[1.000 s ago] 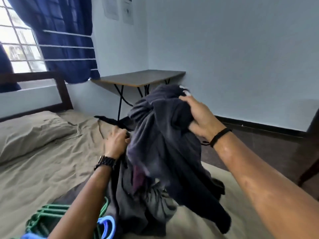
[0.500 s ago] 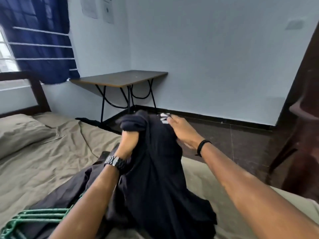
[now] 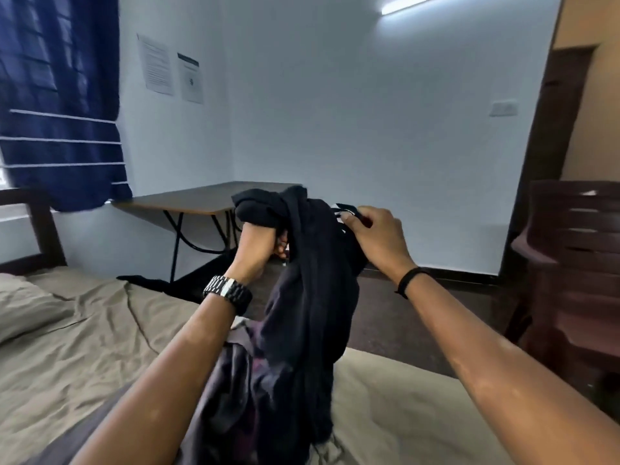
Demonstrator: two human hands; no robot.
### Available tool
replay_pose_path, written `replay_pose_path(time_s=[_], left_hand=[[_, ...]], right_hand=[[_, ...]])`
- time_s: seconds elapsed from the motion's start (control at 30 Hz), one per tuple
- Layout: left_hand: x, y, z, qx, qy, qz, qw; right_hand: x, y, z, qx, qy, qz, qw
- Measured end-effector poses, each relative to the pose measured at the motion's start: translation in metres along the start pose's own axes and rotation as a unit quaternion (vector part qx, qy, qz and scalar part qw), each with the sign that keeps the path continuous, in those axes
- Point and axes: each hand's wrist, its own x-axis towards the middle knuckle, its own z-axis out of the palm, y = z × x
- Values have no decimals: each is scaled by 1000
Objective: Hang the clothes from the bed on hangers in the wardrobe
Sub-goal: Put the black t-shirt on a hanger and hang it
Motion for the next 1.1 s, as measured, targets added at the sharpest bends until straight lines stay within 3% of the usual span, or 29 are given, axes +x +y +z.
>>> replay_pose_path(time_s=[0.13, 0.17, 0.23, 0.3, 0.37, 0.43, 0.53, 0.6, 0.67, 0.73, 0.8, 0.9, 1.0, 1.1], left_hand=[[-13, 2, 37, -141, -56, -18, 988], [-14, 5, 48, -233, -74, -52, 968], [-16, 13, 66, -415, -96, -136, 894], [-20, 19, 85, -502, -119, -163, 841], [-29, 23, 109, -520, -147, -164, 825], [-40, 20, 136, -531, -165, -192, 809], [-54, 15, 174, -520, -175, -222, 806], [-64, 14, 201, -498, -210, -235, 808], [-76, 18, 226, -404, -270, -174, 857], [-89, 24, 250, -241, -342, -47, 907], [-99, 23, 269, -132, -371, 20, 919], [-106, 18, 291, -210, -339, -55, 915], [-100, 11, 305, -358, -255, -177, 881], [-87, 1, 307, -392, -184, -236, 870]], right_hand=[[-12, 11, -44, 85, -12, 36, 996], [-13, 15, -59, 141, -28, 58, 988], [-17, 23, -87, 260, -70, 111, 957], [-24, 33, -111, 333, -108, 149, 925], [-34, 46, -130, 299, -121, 182, 929], [-46, 62, -146, 174, -109, 213, 955], [-66, 84, -165, 15, -47, 238, 970], [-79, 91, -178, -5, 11, 223, 975], [-86, 89, -189, 91, 20, 213, 973], [-89, 88, -201, 226, -7, 226, 947], [-91, 91, -213, 280, -12, 223, 934], [-97, 101, -235, 266, 27, 232, 935], [-103, 111, -254, 301, 70, 276, 910], [-104, 118, -272, 313, 142, 278, 897]])
